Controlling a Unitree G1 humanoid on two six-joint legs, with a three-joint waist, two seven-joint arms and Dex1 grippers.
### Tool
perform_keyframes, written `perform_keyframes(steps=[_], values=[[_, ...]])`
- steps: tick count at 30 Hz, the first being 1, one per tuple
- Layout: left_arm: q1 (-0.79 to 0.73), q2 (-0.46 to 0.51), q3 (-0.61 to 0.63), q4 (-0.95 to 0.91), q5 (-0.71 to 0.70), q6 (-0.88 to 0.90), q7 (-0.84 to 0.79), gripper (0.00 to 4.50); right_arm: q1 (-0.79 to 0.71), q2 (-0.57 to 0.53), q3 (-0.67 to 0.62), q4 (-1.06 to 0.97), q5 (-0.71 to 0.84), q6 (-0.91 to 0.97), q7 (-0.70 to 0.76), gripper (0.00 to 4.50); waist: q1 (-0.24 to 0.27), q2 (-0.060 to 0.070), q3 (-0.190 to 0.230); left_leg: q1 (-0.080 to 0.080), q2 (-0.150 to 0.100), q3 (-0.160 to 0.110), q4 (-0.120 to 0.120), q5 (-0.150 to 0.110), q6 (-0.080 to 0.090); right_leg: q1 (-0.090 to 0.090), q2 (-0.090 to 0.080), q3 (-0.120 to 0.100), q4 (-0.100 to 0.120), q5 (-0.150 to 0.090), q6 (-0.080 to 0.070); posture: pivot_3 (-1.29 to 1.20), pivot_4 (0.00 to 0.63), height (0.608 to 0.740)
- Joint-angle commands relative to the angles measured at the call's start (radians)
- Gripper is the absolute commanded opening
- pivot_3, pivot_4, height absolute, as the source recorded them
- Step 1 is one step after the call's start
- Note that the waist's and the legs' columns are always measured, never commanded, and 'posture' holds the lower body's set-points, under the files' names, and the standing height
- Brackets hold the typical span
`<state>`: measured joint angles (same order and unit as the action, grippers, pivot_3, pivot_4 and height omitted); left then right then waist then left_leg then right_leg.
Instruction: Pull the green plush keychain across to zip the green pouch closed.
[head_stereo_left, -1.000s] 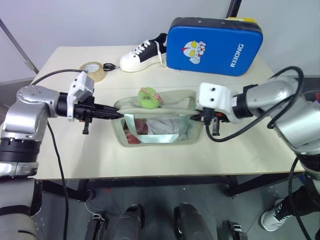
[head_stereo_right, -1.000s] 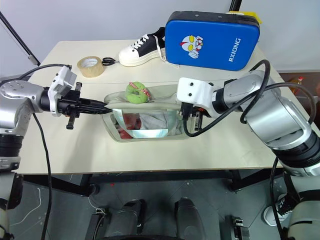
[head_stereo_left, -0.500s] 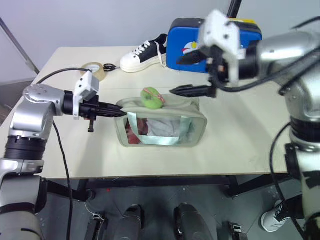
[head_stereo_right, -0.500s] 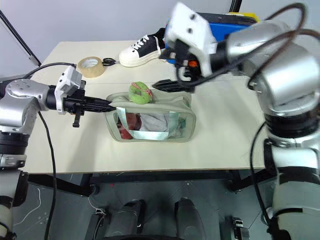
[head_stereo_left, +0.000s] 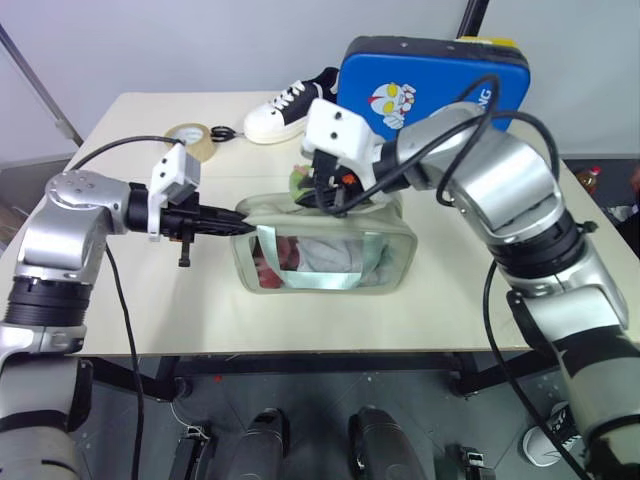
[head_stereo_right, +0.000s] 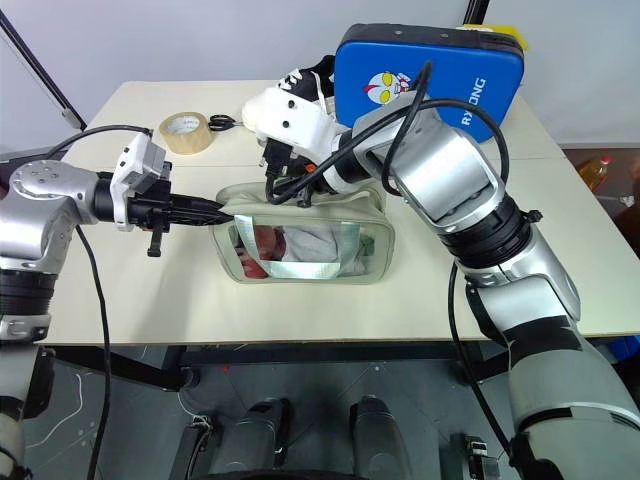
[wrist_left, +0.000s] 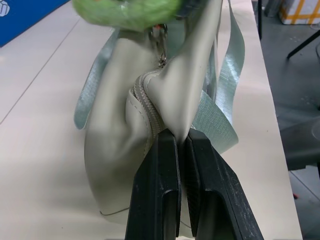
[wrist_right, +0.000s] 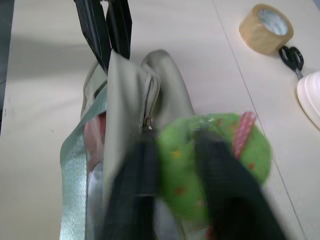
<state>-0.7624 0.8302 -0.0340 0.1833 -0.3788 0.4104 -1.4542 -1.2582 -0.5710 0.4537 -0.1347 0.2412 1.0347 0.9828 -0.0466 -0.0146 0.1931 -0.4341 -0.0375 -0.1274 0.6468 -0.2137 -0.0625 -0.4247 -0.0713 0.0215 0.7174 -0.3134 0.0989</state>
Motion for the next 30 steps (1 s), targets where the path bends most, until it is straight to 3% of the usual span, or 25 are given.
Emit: perform_keyframes(steps=[1,7,15,20,25,30], values=[[0.003,0.016,0.005,-0.013,0.004,0.008,0.006,0.00,-0.015,-0.022,-0.028,-0.037,0.005,0.001,0.014,0.06,0.000,0.000,0.000,0.000,0.000,0.000,0.000,0.000,0.000,0.000,0.000,0.000,0.000,0.000,0.000,0.00,0.150,0.695],[0.006,0.017,0.012,0.000,0.005,0.007,0.024,0.00,0.015,-0.121,-0.106,-0.035,0.001,0.038,-0.002,0.06,0.003,0.000,0.000,0.000,0.000,0.000,0.000,0.000,0.000,0.000,0.000,0.000,0.000,0.000,0.000,0.00,0.150,0.695],[0.045,0.037,0.035,-0.015,-0.009,0.025,0.043,0.00,0.197,-0.490,-0.271,-0.036,-0.042,-0.008,0.005,0.06,0.001,0.000,0.000,0.000,0.000,0.001,-0.001,0.000,0.000,0.000,0.000,0.000,-0.001,0.000,0.000,0.00,0.150,0.695],[0.052,0.049,0.035,-0.010,-0.013,0.023,0.046,0.00,0.376,-0.634,-0.350,0.011,-0.082,-0.052,-0.033,0.06,-0.004,0.000,0.000,0.002,0.001,0.003,-0.002,-0.001,0.001,0.000,0.000,0.001,-0.001,0.000,0.000,0.00,0.150,0.695],[0.047,0.051,0.032,-0.006,-0.014,0.026,0.049,0.00,0.556,-0.642,-0.408,-0.109,-0.031,-0.034,-0.044,0.06,0.001,0.001,0.000,0.002,0.001,0.004,-0.001,-0.001,0.001,0.001,0.000,0.002,-0.001,0.000,0.000,0.00,0.150,0.695],[0.037,0.049,0.028,-0.002,-0.013,0.030,0.053,0.00,0.626,-0.538,-0.375,-0.221,-0.013,0.028,-0.105,0.06,-0.003,0.001,0.000,0.002,0.001,0.004,-0.001,-0.001,0.001,0.001,0.000,0.003,0.000,0.000,0.000,0.00,0.150,0.695]])
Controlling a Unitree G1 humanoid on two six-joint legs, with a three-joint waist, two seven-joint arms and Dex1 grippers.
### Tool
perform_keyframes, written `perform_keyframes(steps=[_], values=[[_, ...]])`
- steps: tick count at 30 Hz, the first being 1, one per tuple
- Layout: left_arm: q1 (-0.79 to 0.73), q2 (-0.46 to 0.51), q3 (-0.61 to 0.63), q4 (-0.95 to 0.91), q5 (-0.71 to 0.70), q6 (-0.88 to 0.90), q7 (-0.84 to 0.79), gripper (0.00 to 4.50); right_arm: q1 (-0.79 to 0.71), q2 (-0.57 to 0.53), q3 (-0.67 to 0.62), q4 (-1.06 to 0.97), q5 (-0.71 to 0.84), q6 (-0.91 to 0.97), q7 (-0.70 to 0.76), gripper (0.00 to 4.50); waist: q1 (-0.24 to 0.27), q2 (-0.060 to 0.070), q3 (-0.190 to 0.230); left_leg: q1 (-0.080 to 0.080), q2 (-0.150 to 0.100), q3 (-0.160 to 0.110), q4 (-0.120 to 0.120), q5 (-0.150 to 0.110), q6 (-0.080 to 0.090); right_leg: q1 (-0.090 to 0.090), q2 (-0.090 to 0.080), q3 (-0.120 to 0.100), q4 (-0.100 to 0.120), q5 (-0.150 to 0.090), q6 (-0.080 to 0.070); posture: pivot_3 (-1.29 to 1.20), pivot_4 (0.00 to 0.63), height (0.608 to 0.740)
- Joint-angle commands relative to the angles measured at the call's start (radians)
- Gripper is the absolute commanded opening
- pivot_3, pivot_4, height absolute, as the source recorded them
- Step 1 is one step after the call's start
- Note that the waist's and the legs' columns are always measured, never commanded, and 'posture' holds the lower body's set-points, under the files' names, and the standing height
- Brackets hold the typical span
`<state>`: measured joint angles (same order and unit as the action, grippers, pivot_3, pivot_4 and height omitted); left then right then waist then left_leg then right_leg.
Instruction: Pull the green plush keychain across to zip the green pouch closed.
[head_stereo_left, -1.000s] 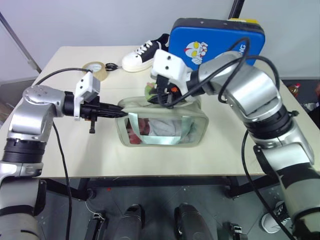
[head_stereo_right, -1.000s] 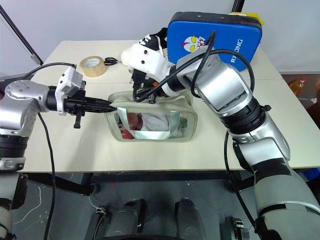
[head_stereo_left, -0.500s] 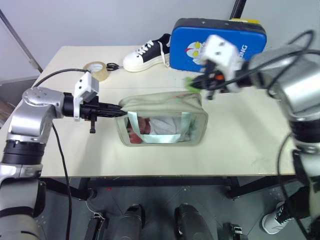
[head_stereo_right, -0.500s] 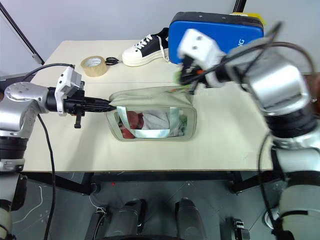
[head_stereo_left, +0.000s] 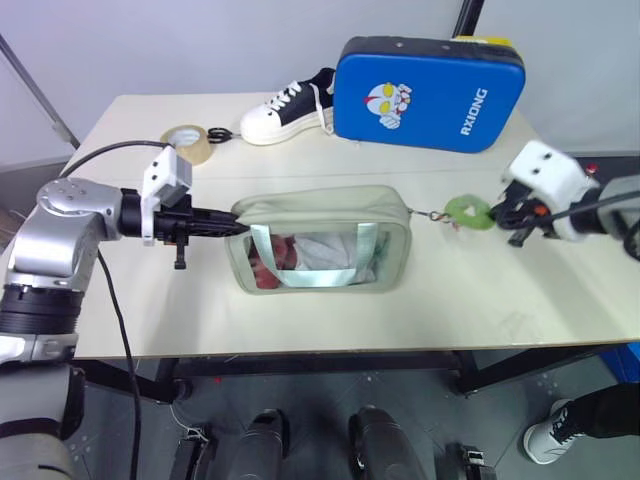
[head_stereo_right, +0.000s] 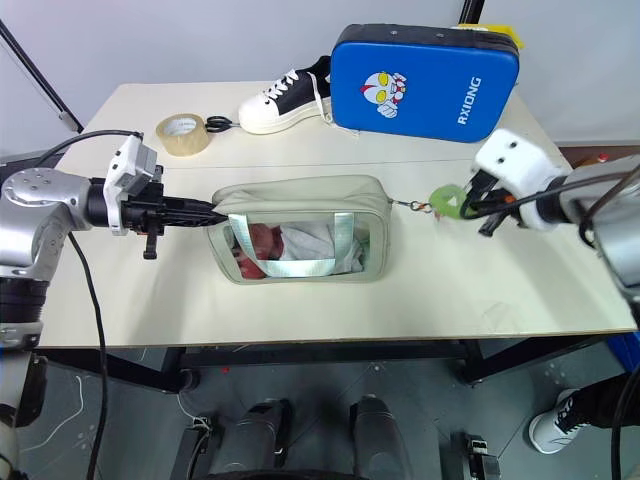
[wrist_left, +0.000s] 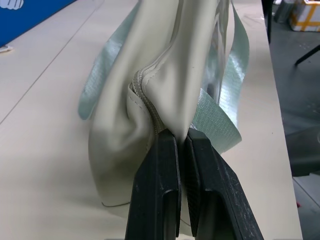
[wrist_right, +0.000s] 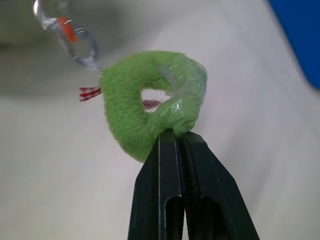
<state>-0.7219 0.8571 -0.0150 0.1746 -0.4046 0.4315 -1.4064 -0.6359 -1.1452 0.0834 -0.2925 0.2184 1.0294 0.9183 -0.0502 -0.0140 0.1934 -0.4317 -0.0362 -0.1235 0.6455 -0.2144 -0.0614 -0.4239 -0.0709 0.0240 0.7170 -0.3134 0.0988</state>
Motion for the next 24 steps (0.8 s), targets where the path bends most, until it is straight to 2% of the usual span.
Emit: perform_keyframes(steps=[1,6,18,21,24], values=[[-0.003,0.023,0.010,0.007,0.013,0.008,0.006,0.00,0.016,0.055,0.006,-0.074,0.006,0.038,-0.054,0.06,0.001,0.000,0.000,0.000,0.000,0.000,0.000,0.000,0.000,0.000,0.000,0.000,0.000,0.000,0.000,0.00,0.150,0.695],[-0.001,0.031,0.014,0.009,0.013,0.005,0.009,0.00,0.060,0.131,0.076,-0.146,0.000,0.077,-0.100,0.06,0.006,0.000,0.000,0.000,0.000,0.000,0.000,0.000,0.000,0.000,-0.001,0.000,0.000,0.000,0.000,0.00,0.150,0.695],[-0.003,0.028,0.008,0.005,0.014,0.003,0.013,0.00,0.104,0.137,0.278,-0.150,-0.108,0.067,-0.171,0.06,0.005,0.000,0.000,0.000,0.000,0.000,0.000,0.000,0.000,0.001,0.000,0.000,0.000,0.000,0.000,0.00,0.150,0.695],[-0.003,0.027,0.008,0.003,0.014,0.003,0.013,0.00,0.087,0.131,0.263,-0.140,-0.109,0.063,-0.160,0.06,0.004,0.000,0.000,0.000,0.000,0.000,0.000,0.000,0.000,0.001,0.000,0.000,0.000,0.000,0.000,0.00,0.150,0.695],[-0.006,0.024,0.004,-0.004,0.010,0.004,0.007,0.00,0.034,0.158,0.155,-0.121,-0.047,0.076,-0.135,0.06,0.004,0.000,0.000,0.000,0.000,0.000,0.000,0.000,0.000,0.001,0.000,0.000,0.000,0.000,0.000,0.00,0.150,0.695]])
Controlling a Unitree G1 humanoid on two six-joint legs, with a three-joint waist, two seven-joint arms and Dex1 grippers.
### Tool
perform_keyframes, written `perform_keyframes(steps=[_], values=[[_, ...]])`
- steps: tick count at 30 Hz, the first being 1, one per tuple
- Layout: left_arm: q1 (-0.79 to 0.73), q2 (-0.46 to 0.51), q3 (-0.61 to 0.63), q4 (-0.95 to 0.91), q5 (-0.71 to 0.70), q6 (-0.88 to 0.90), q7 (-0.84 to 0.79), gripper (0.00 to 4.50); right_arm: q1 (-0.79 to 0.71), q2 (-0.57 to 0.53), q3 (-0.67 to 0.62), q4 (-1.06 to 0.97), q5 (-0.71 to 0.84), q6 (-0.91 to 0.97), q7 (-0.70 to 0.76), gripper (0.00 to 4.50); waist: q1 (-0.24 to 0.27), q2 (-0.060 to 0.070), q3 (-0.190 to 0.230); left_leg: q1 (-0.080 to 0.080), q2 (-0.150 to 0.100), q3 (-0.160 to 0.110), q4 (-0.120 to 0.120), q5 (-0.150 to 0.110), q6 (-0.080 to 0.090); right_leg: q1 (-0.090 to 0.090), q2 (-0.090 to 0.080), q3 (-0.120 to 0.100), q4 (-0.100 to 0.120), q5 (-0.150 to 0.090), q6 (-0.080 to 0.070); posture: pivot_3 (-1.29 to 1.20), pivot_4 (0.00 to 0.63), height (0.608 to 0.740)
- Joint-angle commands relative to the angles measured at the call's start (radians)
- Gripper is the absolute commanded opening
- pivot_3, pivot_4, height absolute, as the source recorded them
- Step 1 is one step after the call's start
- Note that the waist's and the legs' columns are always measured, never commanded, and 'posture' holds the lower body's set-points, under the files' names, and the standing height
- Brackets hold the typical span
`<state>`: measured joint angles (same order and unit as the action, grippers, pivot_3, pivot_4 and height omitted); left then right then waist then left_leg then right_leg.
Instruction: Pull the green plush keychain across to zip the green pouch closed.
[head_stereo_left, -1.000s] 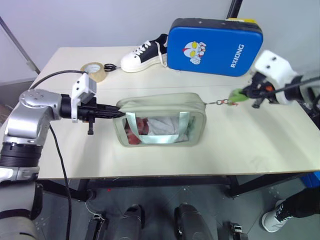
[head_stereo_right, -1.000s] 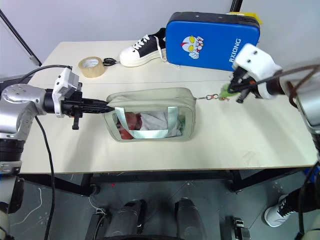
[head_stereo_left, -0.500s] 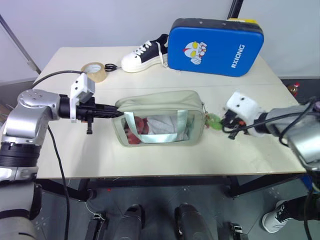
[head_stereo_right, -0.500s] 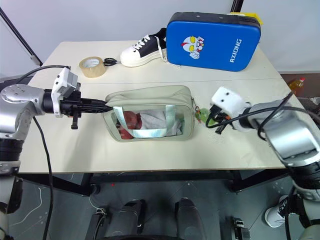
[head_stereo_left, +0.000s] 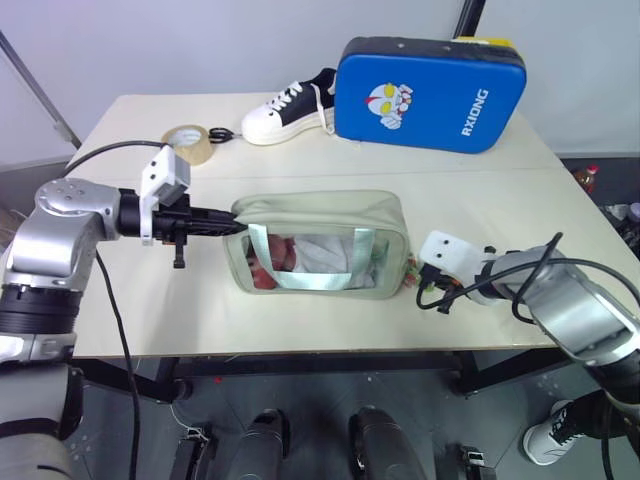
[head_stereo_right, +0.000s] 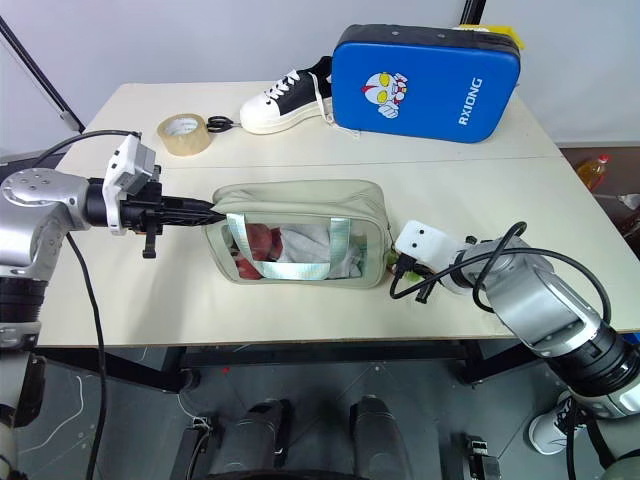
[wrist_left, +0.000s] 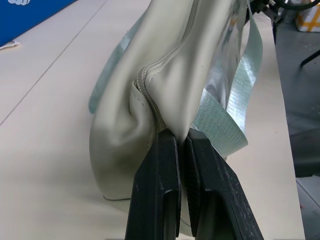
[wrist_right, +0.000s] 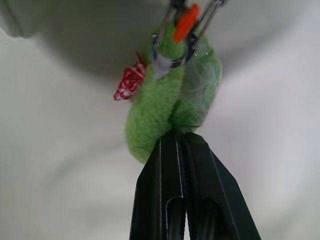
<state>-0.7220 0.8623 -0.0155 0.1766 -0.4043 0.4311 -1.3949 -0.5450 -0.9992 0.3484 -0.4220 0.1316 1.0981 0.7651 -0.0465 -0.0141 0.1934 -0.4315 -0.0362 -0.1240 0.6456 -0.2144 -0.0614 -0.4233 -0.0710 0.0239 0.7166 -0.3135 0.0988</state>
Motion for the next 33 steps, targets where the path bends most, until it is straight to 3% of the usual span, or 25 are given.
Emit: perform_keyframes(steps=[1,3,11,12,15,22,27,33], values=[[-0.007,0.018,0.004,-0.009,0.008,0.006,-0.007,0.00,-0.073,0.020,-0.149,0.013,0.065,0.011,0.030,0.06,0.000,0.000,0.000,0.000,0.000,0.000,0.000,0.000,0.000,0.000,0.000,0.000,0.000,0.000,0.000,0.00,0.150,0.695],[-0.011,0.017,0.001,-0.014,0.007,0.010,-0.006,0.00,-0.100,0.030,-0.215,0.020,0.112,0.025,0.053,0.06,0.002,0.000,0.000,0.000,0.000,0.000,0.000,0.000,0.000,0.000,0.000,0.000,0.000,0.000,0.000,0.00,0.150,0.695],[-0.022,0.011,0.001,-0.049,0.001,0.027,0.003,0.00,-0.125,0.001,-0.398,0.038,0.262,-0.016,0.165,3.84,0.003,0.000,0.000,0.000,0.000,-0.001,0.000,0.000,0.000,0.001,0.000,-0.001,-0.001,0.000,0.000,0.00,0.150,0.695],[-0.022,0.011,0.002,-0.053,0.000,0.029,0.004,0.00,-0.119,-0.005,-0.413,0.040,0.274,-0.029,0.176,3.84,0.003,0.000,0.000,0.000,0.000,-0.001,0.000,0.000,0.000,0.001,0.000,-0.001,-0.001,0.000,0.000,0.00,0.150,0.695],[-0.026,0.022,0.034,-0.083,-0.051,0.097,0.000,0.97,-0.095,-0.013,-0.470,0.059,0.324,-0.089,0.230,3.88,0.002,0.000,0.000,0.000,0.000,0.000,0.000,0.000,0.000,0.001,0.000,-0.001,-0.001,0.000,0.000,0.00,0.150,0.695],[0.015,0.147,0.161,-0.120,-0.148,0.164,-0.050,4.40,-0.058,-0.061,-0.531,0.075,0.385,-0.192,0.325,3.88,0.000,0.000,0.001,0.000,0.001,0.000,-0.001,0.000,0.001,0.001,0.000,-0.001,-0.001,0.000,0.000,0.00,0.150,0.695],[0.097,0.202,0.272,-0.118,-0.181,0.187,-0.012,4.46,0.031,-0.075,-0.597,0.042,0.409,-0.293,0.373,3.88,0.005,0.000,0.001,0.000,0.001,0.000,0.000,0.000,0.001,0.002,-0.001,-0.001,-0.002,0.000,0.000,0.00,0.150,0.695],[0.255,0.201,0.348,-0.186,-0.212,0.207,0.032,4.46,0.167,-0.060,-0.609,0.054,0.352,-0.431,0.353,3.88,0.005,0.000,0.001,0.001,0.002,-0.001,-0.001,-0.001,0.001,0.005,-0.001,-0.001,-0.007,0.000,0.000,0.00,0.150,0.695]])
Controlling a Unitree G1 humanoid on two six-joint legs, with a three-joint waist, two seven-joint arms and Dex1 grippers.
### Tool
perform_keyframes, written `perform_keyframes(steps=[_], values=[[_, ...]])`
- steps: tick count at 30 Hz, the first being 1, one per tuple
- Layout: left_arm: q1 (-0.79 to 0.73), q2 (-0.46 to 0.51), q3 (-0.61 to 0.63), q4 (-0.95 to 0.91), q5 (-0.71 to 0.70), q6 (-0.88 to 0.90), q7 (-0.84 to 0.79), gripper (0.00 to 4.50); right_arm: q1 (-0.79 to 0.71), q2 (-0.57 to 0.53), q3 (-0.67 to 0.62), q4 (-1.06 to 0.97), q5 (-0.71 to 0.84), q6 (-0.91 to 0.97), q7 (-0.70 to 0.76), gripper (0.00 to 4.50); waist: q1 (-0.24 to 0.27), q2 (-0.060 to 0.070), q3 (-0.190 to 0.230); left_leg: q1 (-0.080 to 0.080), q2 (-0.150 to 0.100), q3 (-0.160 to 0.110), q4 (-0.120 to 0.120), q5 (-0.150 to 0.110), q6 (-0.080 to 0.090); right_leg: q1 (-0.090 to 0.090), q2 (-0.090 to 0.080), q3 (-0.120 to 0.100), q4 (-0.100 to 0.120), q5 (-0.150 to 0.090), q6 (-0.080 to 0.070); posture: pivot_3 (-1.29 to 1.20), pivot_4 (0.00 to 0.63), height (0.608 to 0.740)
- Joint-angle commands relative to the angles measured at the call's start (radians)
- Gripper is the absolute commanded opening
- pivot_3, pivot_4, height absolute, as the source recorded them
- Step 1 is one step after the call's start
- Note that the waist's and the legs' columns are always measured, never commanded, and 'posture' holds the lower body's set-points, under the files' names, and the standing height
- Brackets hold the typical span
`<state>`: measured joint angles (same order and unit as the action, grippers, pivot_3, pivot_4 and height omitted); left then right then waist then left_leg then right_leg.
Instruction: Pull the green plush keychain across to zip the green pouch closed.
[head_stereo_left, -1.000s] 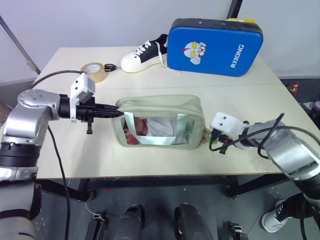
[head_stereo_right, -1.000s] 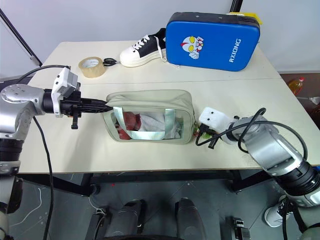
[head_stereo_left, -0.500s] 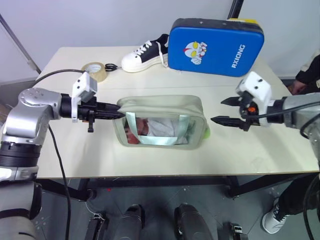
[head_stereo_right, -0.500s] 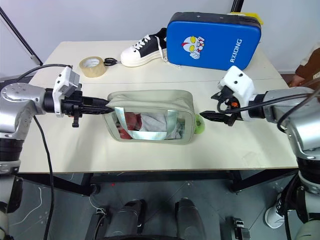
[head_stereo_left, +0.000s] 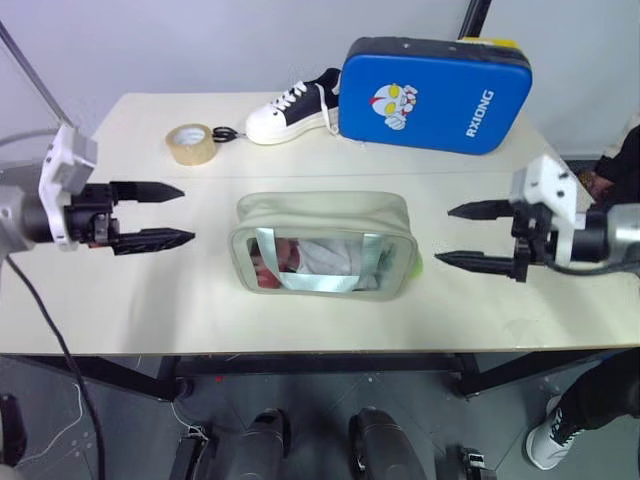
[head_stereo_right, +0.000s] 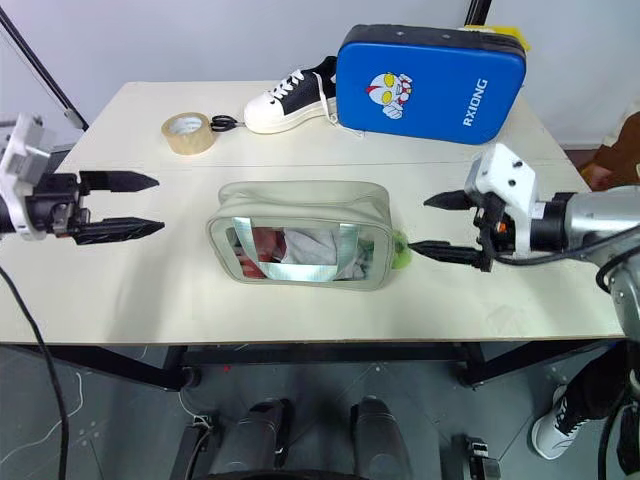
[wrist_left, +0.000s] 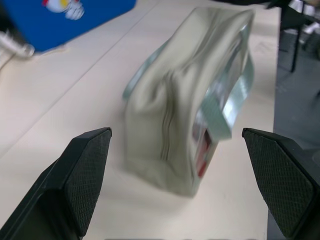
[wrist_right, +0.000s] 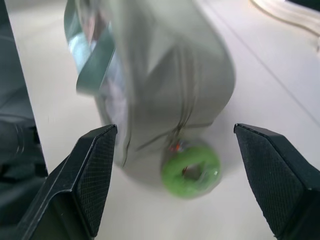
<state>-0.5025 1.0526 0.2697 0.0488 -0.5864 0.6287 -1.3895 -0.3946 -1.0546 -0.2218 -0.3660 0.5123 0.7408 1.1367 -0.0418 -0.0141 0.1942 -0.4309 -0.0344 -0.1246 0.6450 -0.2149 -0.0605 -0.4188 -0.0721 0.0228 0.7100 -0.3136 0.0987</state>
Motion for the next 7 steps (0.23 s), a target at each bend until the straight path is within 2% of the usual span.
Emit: perform_keyframes(steps=[1,7], values=[[0.057,0.008,0.070,-0.071,-0.032,0.009,0.037,4.46,0.019,-0.004,-0.032,0.003,-0.033,-0.081,-0.028,3.88,0.000,0.000,0.000,0.000,0.000,0.000,0.000,0.000,0.000,0.000,0.000,0.000,-0.001,0.000,0.000,0.00,0.150,0.695],[0.117,0.008,0.099,-0.122,-0.080,0.045,0.070,4.46,0.021,-0.014,-0.033,0.010,-0.017,-0.092,-0.036,3.88,0.001,0.000,0.000,0.003,0.002,0.000,-0.001,0.000,0.000,0.005,-0.001,0.000,-0.007,0.000,-0.001,0.00,0.150,0.695]])
